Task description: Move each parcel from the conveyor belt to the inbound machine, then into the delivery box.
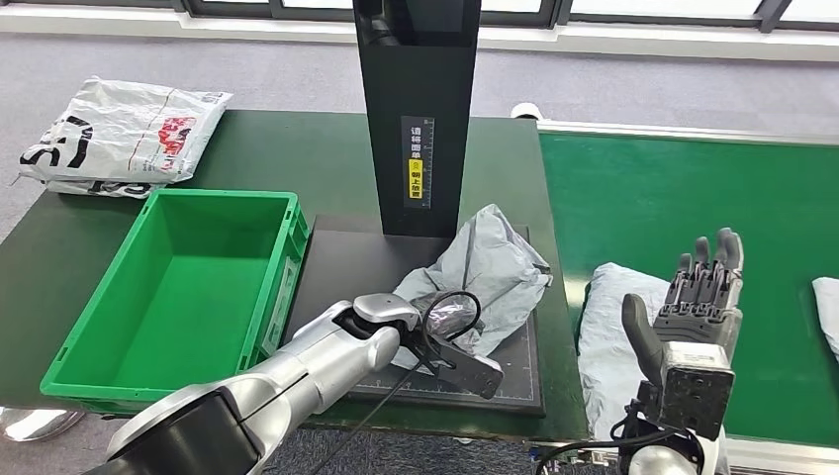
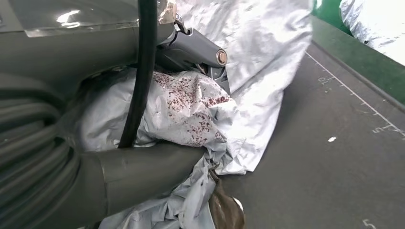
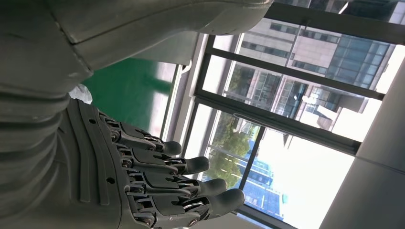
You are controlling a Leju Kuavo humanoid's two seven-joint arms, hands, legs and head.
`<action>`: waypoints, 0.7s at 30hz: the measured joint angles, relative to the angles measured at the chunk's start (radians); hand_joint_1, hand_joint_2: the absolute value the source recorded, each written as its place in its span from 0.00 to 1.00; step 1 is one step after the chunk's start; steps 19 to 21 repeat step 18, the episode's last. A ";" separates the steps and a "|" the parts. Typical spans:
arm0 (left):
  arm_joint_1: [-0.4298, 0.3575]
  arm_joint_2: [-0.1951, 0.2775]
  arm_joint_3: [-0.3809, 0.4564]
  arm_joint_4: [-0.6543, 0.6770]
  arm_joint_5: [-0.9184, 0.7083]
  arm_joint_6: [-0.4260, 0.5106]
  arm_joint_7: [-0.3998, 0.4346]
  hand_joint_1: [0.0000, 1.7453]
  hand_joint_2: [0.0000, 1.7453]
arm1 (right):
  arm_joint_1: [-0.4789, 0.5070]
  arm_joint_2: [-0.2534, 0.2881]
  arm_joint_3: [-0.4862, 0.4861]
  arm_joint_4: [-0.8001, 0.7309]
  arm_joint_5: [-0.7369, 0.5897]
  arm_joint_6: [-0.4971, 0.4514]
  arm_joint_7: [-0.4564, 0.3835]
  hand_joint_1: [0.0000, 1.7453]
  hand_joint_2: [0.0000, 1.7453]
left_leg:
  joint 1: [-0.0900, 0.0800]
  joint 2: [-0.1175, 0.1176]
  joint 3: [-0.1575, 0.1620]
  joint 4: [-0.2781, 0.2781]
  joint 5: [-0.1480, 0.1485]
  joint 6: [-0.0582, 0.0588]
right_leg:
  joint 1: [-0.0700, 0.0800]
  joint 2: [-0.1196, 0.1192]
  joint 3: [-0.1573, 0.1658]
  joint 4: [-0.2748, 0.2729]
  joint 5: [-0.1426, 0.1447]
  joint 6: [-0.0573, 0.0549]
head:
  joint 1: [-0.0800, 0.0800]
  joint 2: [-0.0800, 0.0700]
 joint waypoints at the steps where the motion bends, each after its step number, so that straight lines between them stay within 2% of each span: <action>1: 0.001 0.001 0.000 0.000 0.007 0.029 0.001 1.00 1.00 | 0.001 0.000 0.000 0.000 0.000 -0.001 -0.002 0.00 1.00 | 0.000 0.000 0.000 0.000 0.000 0.000 | 0.000 0.000 0.000 0.000 0.000 0.000 | 0.000 0.000; 4: 0.003 0.003 0.009 -0.002 0.038 0.152 0.008 1.00 1.00 | 0.010 0.000 0.000 0.000 0.000 -0.008 -0.008 0.00 1.00 | 0.000 0.000 0.000 0.000 0.000 0.000 | 0.000 0.000 -0.001 0.000 0.000 0.000 | 0.000 0.000; 7: 0.001 0.007 0.047 -0.025 0.081 0.336 -0.004 1.00 1.00 | 0.025 0.000 0.000 -0.005 -0.003 -0.024 -0.013 0.00 1.00 | 0.000 0.000 -0.001 0.000 0.000 0.000 | 0.000 0.000 -0.001 0.000 0.000 0.000 | 0.000 0.000; 10: -0.011 0.026 0.138 -0.105 0.122 0.579 -0.018 1.00 1.00 | 0.037 0.000 0.000 -0.010 -0.017 -0.041 -0.021 0.00 1.00 | 0.000 0.000 -0.002 0.000 0.000 0.000 | 0.000 0.001 -0.002 0.001 0.000 0.000 | 0.000 0.000; 12: -0.027 0.051 0.211 -0.185 0.117 0.697 -0.005 1.00 1.00 | 0.036 -0.001 0.000 -0.010 -0.031 -0.047 -0.025 0.00 1.00 | 0.000 0.002 -0.002 0.000 0.000 0.000 | 0.000 0.002 -0.003 0.002 0.001 -0.001 | 0.000 0.000; 14: -0.038 0.069 0.250 -0.232 0.105 0.747 0.005 1.00 1.00 | 0.032 -0.001 0.000 -0.009 -0.039 -0.048 -0.026 0.00 1.00 | 0.000 0.003 -0.003 0.000 0.000 0.000 | 0.000 0.003 -0.004 0.002 0.001 -0.001 | 0.000 0.000; 21: -0.040 0.071 0.255 -0.237 0.103 0.752 0.005 1.00 1.00 | 0.031 -0.002 0.000 -0.008 -0.040 -0.049 -0.026 0.00 1.00 | 0.000 0.003 -0.003 0.000 0.000 0.000 | 0.000 0.003 -0.004 0.002 0.001 -0.001 | 0.000 0.000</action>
